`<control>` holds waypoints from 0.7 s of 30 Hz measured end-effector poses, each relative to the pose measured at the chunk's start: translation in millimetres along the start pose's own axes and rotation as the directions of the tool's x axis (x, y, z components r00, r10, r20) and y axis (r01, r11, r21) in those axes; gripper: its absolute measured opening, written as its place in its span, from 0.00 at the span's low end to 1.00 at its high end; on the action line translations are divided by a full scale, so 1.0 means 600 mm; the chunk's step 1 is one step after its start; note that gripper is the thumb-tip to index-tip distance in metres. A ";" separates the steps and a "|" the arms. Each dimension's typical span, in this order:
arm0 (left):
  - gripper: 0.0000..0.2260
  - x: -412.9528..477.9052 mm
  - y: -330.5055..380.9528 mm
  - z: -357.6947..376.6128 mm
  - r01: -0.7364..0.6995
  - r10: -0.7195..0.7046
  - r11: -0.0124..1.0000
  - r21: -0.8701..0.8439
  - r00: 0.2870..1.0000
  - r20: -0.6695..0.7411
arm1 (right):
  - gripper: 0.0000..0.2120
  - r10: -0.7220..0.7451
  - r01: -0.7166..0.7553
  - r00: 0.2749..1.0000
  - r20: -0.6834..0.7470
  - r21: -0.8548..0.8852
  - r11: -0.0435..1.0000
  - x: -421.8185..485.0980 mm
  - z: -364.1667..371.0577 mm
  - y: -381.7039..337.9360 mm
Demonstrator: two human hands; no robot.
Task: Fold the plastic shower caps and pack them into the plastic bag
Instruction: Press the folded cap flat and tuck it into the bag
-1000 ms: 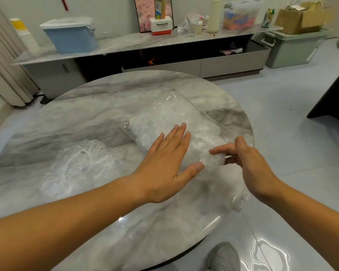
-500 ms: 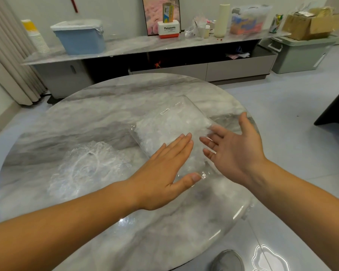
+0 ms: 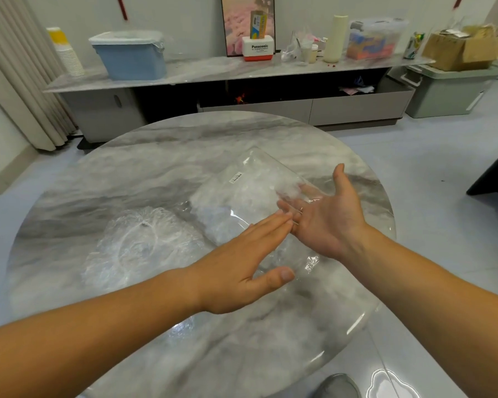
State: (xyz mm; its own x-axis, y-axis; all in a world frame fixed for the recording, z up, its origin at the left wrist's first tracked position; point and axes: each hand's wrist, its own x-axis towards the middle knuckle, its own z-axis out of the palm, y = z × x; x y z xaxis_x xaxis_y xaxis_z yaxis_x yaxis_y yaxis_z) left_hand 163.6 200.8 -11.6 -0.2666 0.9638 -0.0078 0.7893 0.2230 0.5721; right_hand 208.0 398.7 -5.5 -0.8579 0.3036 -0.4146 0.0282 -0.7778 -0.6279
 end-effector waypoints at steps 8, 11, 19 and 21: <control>0.34 -0.006 -0.014 -0.008 0.026 -0.025 0.999 0.029 0.999 -0.023 | 0.33 -0.045 0.046 0.999 -0.020 0.062 0.997 -0.023 -0.001 0.001; 0.34 -0.007 -0.016 -0.008 0.023 -0.022 0.999 0.029 0.999 -0.023 | 0.31 -0.042 0.044 0.998 -0.049 0.039 0.998 -0.044 -0.007 0.007; 0.34 -0.013 -0.019 -0.008 0.022 -0.022 1.000 0.002 0.999 -0.035 | 0.29 -0.114 0.123 0.970 -0.212 0.025 0.992 -0.088 -0.035 0.021; 0.34 -0.013 -0.020 -0.007 0.018 -0.019 1.000 -0.010 0.999 -0.038 | 0.33 -0.107 0.126 0.979 -0.174 0.106 0.986 -0.086 -0.028 0.019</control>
State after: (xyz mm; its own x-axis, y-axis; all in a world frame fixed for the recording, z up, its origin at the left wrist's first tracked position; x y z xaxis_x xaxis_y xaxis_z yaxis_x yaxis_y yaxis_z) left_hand 154.2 190.1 -14.9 -0.3023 0.9531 0.0126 0.7785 0.2392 0.5803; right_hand 261.2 383.6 -2.2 -0.7532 0.4763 -0.4536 -0.1349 -0.7868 -0.6023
